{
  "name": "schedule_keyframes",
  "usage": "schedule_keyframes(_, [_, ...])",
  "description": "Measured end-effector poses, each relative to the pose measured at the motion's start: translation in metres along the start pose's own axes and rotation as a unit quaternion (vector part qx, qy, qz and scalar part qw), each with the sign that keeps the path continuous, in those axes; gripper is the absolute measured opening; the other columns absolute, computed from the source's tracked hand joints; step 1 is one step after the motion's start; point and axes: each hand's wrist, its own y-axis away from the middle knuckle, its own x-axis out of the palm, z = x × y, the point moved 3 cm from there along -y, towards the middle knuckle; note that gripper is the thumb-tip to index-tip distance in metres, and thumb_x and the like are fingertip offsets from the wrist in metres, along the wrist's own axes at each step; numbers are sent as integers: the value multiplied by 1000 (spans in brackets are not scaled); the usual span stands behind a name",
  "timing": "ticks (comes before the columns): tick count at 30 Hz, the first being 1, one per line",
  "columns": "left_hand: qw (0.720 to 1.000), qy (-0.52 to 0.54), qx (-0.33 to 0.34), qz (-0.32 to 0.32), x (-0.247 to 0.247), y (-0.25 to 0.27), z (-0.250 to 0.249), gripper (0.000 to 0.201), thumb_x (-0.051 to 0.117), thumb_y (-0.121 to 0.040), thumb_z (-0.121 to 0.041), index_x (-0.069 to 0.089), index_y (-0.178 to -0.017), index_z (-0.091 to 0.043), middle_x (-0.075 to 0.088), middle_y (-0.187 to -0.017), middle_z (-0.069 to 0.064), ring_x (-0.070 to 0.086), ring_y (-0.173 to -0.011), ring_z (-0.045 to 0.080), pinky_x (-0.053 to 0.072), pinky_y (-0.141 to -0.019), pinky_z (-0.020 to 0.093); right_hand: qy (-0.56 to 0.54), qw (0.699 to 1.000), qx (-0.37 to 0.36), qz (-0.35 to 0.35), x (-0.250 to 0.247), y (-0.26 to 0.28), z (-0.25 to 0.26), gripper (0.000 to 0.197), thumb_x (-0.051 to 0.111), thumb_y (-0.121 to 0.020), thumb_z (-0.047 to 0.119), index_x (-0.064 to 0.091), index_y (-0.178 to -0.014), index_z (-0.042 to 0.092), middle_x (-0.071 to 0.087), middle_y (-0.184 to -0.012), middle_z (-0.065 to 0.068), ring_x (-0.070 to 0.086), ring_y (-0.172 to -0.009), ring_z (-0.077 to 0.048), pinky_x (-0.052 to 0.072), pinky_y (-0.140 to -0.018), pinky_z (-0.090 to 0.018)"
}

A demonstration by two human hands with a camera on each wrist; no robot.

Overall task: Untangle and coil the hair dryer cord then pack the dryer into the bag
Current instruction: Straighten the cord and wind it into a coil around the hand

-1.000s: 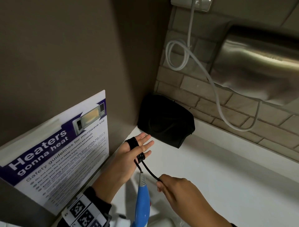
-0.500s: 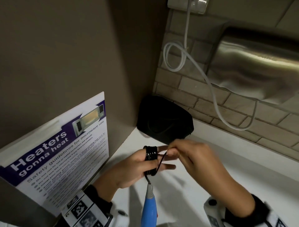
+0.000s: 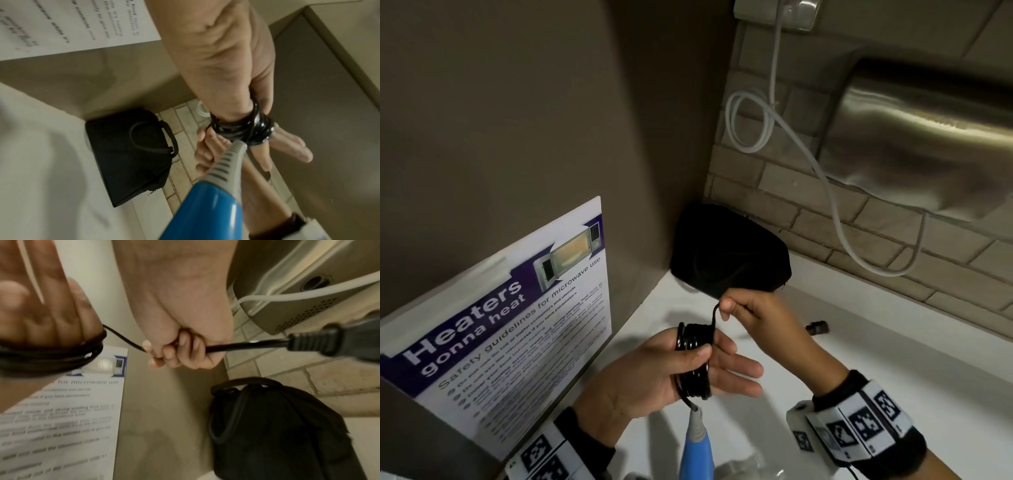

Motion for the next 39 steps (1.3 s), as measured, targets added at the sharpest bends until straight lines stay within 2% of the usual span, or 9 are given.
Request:
schedule_keyframes(5, [994,73,49,-63,-18,3,-3,19,51,-93,-10,66,-104,-8,71,-108,18,67,-104,34,49,-96,42,7,996,43,76,24,21,-14,28,38,-90,55,56,-77,38,59,-68,15,53,-65,-3,47,-67,-33])
schedule_keyframes(9, [975,99,95,-177,-23,1,-5,17,57,-82,-5,73,-86,-5,71,-103,23,69,-98,37,56,-82,43,74,990,34,118,41,41,-12,15,43,-96,47,53,-101,37,66,-84,17,56,-69,7,42,-65,-19])
schedule_keyframes(13, [963,81,112,-229,-31,-6,-5,28,39,-89,-4,65,-98,0,65,-117,26,63,-110,40,56,-84,44,115,984,13,134,47,59,0,30,32,-96,55,54,-105,37,69,-97,14,63,-85,-7,50,-74,-28])
schedule_keyframes(21, [949,1,102,-297,-34,-18,5,23,31,-98,-1,49,-112,4,64,-119,25,62,-112,38,46,-100,48,176,978,-22,108,37,70,25,24,32,-101,41,54,-101,31,66,-95,6,61,-82,-20,41,-64,-28])
schedule_keyframes(26, [947,-99,54,-302,-25,-20,6,15,37,-99,-5,51,-104,0,71,-107,20,69,-101,29,52,-86,33,192,979,-42,60,18,53,38,28,38,-87,46,60,-80,29,66,-77,14,63,-69,-9,39,-53,-20])
schedule_keyframes(29, [945,-150,28,-288,-23,-20,6,19,43,-97,-8,57,-84,-5,64,-76,9,62,-70,15,46,-71,26,104,993,-38,48,6,43,40,26,48,-83,46,63,-81,25,63,-81,13,58,-75,-5,46,-62,-21])
schedule_keyframes(32, [954,-196,5,-229,-17,-19,7,26,45,-91,-17,50,-67,-7,53,-68,6,55,-67,17,46,-69,21,58,998,-35,6,-7,33,39,17,68,-78,26,52,-79,24,50,-77,13,48,-69,-6,39,-58,-19])
schedule_keyframes(35, [963,-196,-23,-183,-15,-17,6,36,37,-100,-21,53,-69,-12,68,-82,14,63,-69,24,51,-74,29,22,1000,-7,18,-9,23,32,33,73,-75,21,43,-86,29,43,-83,14,45,-77,-9,40,-62,-19])
schedule_keyframes(39, [961,-200,-43,-185,-14,-18,4,44,31,-103,-21,46,-63,-11,61,-56,5,51,-48,16,54,-86,46,1,998,-6,70,-5,16,27,45,77,-74,39,45,-105,39,38,-91,19,45,-84,-1,40,-70,-13])
